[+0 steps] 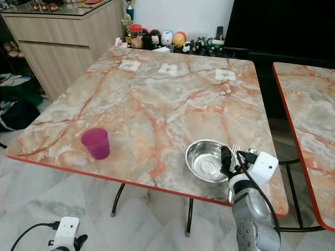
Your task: Setting the table
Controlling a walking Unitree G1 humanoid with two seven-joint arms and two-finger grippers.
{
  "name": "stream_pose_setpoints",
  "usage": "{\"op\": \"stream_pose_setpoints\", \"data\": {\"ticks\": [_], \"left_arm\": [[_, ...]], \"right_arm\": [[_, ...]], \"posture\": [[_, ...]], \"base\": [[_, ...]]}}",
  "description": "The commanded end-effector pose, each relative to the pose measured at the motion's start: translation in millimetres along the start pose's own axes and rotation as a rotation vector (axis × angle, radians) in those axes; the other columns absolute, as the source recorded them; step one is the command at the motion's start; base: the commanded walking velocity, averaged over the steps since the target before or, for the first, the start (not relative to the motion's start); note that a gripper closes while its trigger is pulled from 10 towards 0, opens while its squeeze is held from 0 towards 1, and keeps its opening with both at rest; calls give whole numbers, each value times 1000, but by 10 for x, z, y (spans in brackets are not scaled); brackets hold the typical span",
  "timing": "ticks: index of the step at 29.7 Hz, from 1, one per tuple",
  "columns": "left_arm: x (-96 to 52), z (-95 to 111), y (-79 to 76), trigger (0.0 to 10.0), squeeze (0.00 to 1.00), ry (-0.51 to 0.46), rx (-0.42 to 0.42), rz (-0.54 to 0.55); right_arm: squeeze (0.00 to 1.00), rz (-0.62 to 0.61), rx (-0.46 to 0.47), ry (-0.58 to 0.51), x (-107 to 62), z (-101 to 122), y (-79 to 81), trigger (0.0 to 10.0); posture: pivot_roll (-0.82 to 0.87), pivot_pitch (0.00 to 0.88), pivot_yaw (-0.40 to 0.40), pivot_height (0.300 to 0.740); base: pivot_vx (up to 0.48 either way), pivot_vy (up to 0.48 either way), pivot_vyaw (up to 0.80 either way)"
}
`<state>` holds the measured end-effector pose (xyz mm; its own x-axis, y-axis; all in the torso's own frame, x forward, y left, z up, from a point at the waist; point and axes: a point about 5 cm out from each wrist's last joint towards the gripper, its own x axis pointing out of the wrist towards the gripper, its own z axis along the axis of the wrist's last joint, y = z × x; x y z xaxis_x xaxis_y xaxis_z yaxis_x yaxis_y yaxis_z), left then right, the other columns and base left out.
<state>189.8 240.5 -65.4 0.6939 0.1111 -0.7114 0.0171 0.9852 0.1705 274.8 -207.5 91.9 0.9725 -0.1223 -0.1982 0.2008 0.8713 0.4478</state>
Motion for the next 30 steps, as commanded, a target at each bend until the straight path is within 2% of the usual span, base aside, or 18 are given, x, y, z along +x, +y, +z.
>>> {"op": "stream_pose_setpoints", "data": {"ticks": [1, 4, 8, 9, 10, 13, 14, 15, 19, 20, 21, 23, 24, 25, 27, 28, 29, 30], "left_arm": [[-12, -34, 25, 10000, 0, 13, 15, 5], [-14, -31, 42, 10000, 0, 10, 17, 16], [-12, -20, 56, 10000, 0, 7, 22, 13], [-7, -2, 59, 10000, 0, 3, 26, 10], [-3, 10, 57, 10000, 0, 1, 28, 8], [1, 21, 53, 10000, 0, -2, 31, 6], [4, 29, 47, 10000, 0, -5, 32, 4], [5, 33, 42, 10000, 0, -6, 33, 3], [7, 37, 27, 10000, 0, -10, 35, -1], [7, 37, 24, 10000, 0, -11, 36, -1], [7, 37, 24, 10000, 0, -11, 36, -1], [7, 37, 24, 10000, 0, -11, 38, -1], [5, 34, 26, 10000, 0, -13, 36, -1], [4, 32, 27, 10000, 0, -12, 36, -1], [1, 26, 28, 10000, 0, -11, 35, -2], [0, 23, 30, 10000, 0, -10, 34, -2], [0, 21, 30, 10000, 0, -9, 35, -3], [0, 21, 31, 10000, 0, -9, 35, -4]], "right_arm": [[0, -11, 8, 13, 7, 7, -51, 10000], [0, -36, 14, 39, -10, -26, -103, 10000], [0, -47, 77, 79, -39, -76, -166, 10000], [0, -26, 84, 84, -47, -86, -154, 4549], [0, -5, 90, 87, -52, -91, -132, 0], [0, 19, 95, 95, -57, -99, -105, 0], [0, 25, 86, 110, -55, -113, -93, 8706], [0, 22, 84, 117, -50, -121, -93, 10000], [0, 16, 87, 122, -37, -123, -102, 10000], [0, 22, 92, 113, -32, -110, -99, 4196], [0, 26, 94, 108, -31, -102, -96, 0], [0, 34, 111, 109, -32, -98, -83, 0], [0, 32, 94, 118, -37, -107, -85, 3294], [0, 28, 95, 122, -38, -115, -90, 10000], [0, 19, 98, 129, -41, -132, -103, 10000], [0, 21, 103, 134, -42, -140, -105, 9647], [0, 23, 103, 136, -43, -143, -104, 0], [0, 24, 104, 137, -43, -145, -103, 0]], "posture": [[71, 4, -20, 740], [72, 0, -19, 740], [69, 0, -12, 740], [69, 0, -11, 740], [70, 0, -12, 740], [70, 0, -12, 740], [70, 0, -12, 740], [70, 0, -12, 740], [71, 0, -13, 740], [73, 0, -14, 740], [72, 0, -15, 740], [73, 0, -16, 740], [73, 0, -16, 740], [73, 0, -16, 740], [73, 0, -16, 740], [73, 0, -16, 740], [73, 0, -16, 740], [73, 0, -16, 740]], "base": [[0, 0, 0], [0, 0, 0], [0, 0, 0], [0, 0, 0], [0, 0, 0], [0, 0, 0], [0, 0, 0], [0, 0, 0], [0, 0, 0], [0, 0, 0], [0, 0, 0], [0, 0, 0], [0, 0, 0], [0, 0, 0], [0, 0, 0], [0, 0, 0], [0, 0, 0], [0, 0, 0]]}}
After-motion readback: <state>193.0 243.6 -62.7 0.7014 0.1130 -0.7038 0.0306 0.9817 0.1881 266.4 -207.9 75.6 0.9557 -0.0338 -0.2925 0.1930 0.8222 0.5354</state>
